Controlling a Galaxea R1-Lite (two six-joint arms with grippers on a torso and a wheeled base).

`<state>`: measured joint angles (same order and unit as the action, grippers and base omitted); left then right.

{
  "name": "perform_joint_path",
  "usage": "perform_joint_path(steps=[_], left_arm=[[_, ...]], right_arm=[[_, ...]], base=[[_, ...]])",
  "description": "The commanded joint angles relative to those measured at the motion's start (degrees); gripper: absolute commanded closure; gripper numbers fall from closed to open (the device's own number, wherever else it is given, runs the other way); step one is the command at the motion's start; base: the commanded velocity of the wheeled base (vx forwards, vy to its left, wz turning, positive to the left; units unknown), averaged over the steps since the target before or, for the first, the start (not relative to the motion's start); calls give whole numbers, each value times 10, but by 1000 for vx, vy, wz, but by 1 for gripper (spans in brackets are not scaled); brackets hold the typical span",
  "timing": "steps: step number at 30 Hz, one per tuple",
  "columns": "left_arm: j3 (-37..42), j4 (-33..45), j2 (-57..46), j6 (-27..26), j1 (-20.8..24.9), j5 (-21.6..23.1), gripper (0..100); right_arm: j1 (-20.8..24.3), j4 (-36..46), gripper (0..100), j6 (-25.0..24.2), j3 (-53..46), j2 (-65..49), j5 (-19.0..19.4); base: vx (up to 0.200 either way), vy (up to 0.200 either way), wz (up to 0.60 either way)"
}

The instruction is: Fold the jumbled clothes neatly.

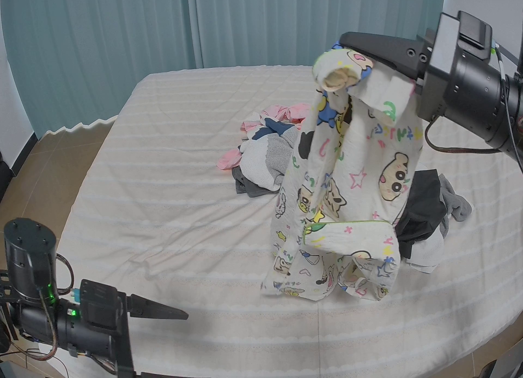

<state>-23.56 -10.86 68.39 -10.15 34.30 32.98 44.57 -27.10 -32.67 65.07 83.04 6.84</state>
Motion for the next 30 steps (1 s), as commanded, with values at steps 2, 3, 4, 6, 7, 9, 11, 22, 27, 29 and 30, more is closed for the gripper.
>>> perform_joint_path(steps=[2, 3, 4, 6, 7, 9, 11, 22, 27, 29, 30], left_arm=[[6, -107, 138, 15, 8, -47, 0], [7, -121, 147, 15, 8, -53, 0], [6, -150, 167, 15, 8, -76, 0], [2, -184, 192, 17, 9, -112, 0], [1, -222, 220, 18, 9, -141, 0], [1, -252, 240, 18, 9, -153, 0], [2, -316, 293, 20, 15, -172, 0], [-8, -466, 421, 61, 60, -184, 0], [-43, -595, 488, 104, 83, -249, 0], [-44, -636, 498, 95, 81, -259, 0], [-45, -642, 503, 95, 80, -259, 0]], right_arm=[[36, -3, 100, 0, 21, 27, -18], [37, -3, 100, 0, 21, 27, -18], [40, -3, 100, -1, 20, 23, -19], [43, -3, 100, -1, 19, 19, -18], [45, -3, 100, -1, 18, 16, -18], [46, -2, 100, -1, 18, 13, -18], [52, -3, 100, -1, 21, 11, -18], [59, -5, 100, -1, 22, 11, -18], [61, -5, 100, -1, 22, 7, -18], [61, -3, 100, 0, 21, 0, -17], [61, -3, 100, -1, 21, -1, -16]], base=[[0, 0, 0], [0, 0, 0], [0, 0, 0], [0, 0, 0], [0, 0, 0], [0, 0, 0], [0, 0, 0], [0, 0, 0], [0, 0, 0], [0, 0, 0], [0, 0, 0]])
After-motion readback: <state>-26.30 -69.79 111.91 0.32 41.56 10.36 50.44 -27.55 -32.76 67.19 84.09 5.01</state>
